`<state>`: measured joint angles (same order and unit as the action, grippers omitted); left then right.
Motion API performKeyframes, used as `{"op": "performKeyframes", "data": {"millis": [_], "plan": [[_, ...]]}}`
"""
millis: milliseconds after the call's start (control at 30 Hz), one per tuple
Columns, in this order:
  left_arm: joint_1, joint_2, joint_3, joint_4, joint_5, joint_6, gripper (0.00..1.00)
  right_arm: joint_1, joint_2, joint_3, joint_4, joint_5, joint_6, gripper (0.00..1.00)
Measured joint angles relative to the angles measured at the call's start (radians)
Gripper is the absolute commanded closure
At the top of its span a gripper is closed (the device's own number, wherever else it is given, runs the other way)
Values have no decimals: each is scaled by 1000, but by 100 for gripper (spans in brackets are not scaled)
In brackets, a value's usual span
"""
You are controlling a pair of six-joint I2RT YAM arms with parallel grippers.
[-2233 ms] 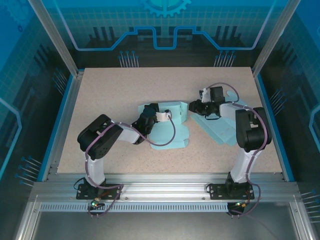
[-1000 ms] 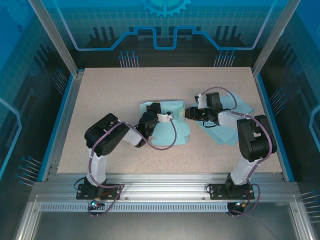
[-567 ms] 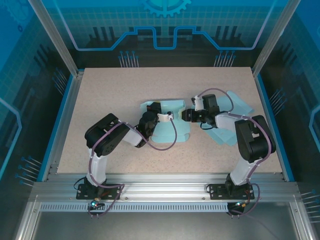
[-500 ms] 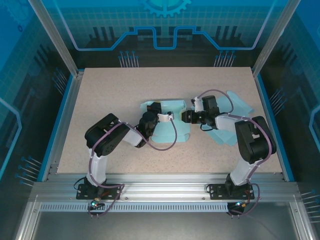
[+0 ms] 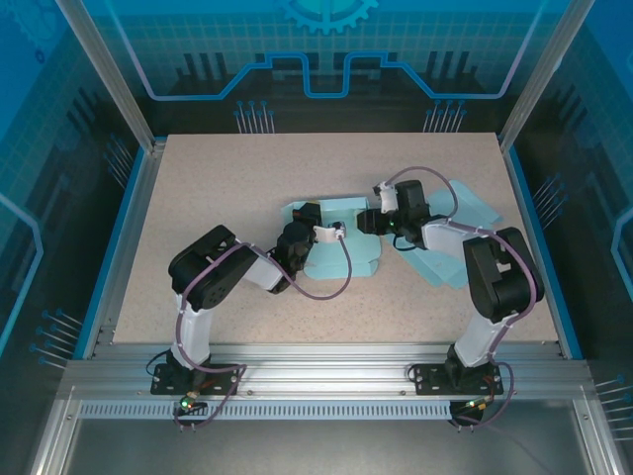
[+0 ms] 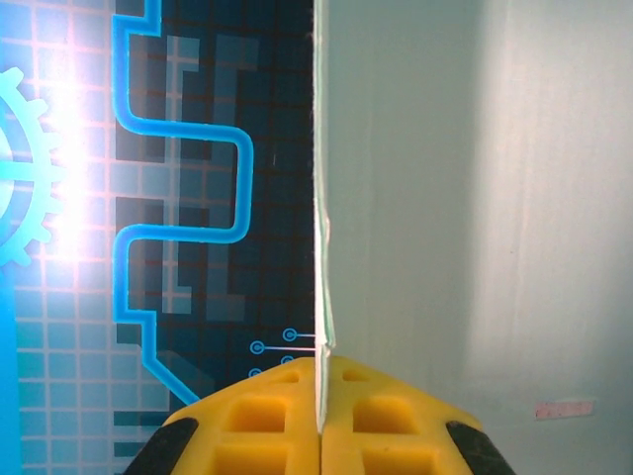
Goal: Fold the paper box
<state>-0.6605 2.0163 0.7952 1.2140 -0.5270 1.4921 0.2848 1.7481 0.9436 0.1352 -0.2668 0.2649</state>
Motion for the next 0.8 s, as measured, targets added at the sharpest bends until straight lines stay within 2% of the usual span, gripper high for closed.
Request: {"op": "performKeyframes", "data": {"millis": [167, 300, 433, 500, 667, 800], "plan": [[-3, 0, 0, -3, 0, -1, 100, 5, 15, 17, -8, 27, -39, 56], [-3, 0, 0, -6, 0, -1, 100, 10, 25, 17, -8, 47, -56, 66], [-4, 0, 0, -13, -1, -8, 92, 23, 31, 17, -6, 80, -69, 72], [-6, 0, 0, -14, -4, -19, 85, 34, 31, 17, -3, 113, -77, 80], [-39, -2, 0, -22, -1, -77, 49, 59, 31, 17, 9, 239, -101, 89], [-61, -27, 0, -58, -8, -130, 35, 87, 31, 17, 16, 298, -114, 94]]}}
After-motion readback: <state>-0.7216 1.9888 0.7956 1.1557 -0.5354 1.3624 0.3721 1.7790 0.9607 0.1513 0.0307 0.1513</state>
